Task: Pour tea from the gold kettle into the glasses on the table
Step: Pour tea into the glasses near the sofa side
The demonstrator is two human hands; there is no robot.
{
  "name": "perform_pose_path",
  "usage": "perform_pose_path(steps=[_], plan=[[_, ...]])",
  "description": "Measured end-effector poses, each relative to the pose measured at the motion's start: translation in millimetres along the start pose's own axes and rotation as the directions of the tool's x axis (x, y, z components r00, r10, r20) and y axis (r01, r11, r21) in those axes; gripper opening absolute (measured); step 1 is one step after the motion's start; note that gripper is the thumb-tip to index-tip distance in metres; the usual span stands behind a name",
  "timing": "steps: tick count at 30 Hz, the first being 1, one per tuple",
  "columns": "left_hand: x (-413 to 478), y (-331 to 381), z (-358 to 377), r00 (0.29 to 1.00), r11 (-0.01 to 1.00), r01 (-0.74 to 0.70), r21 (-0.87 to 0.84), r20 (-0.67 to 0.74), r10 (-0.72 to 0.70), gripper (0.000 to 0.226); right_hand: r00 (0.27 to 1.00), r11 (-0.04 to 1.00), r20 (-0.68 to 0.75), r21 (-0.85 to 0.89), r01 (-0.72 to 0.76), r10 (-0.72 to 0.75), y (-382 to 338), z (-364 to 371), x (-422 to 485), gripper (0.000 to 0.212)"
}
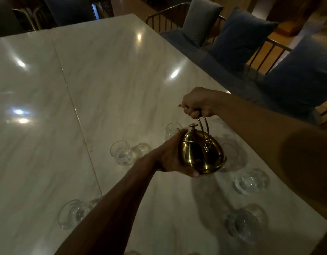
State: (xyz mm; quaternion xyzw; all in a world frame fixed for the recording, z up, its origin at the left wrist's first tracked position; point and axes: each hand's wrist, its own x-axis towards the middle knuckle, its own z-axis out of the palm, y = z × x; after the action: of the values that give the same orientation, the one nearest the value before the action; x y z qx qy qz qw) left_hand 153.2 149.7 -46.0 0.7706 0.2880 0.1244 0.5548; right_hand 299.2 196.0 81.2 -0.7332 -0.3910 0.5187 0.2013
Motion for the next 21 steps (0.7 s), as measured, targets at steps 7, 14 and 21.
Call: perform_pose_path(steps=[7, 14, 21], plan=[[0, 2, -1, 1.000, 0.999, -0.012, 0.045, 0.022, 0.011, 0.125, 1.000, 1.000, 0.019, -0.010, -0.007, 0.007, -1, 0, 6, 0.023], [2, 0, -2, 1.000, 0.998, 0.011, 0.068, 0.027, -0.013, 0.121, 0.999, 0.999, 0.023, -0.036, -0.027, 0.028, -3, -1, 9, 0.023], [2, 1, -2, 1.000, 0.999, 0.024, 0.044, 0.019, -0.025, 0.119, 0.998, 0.998, 0.038, -0.055, -0.043, 0.045, -5, -1, 12, 0.025]])
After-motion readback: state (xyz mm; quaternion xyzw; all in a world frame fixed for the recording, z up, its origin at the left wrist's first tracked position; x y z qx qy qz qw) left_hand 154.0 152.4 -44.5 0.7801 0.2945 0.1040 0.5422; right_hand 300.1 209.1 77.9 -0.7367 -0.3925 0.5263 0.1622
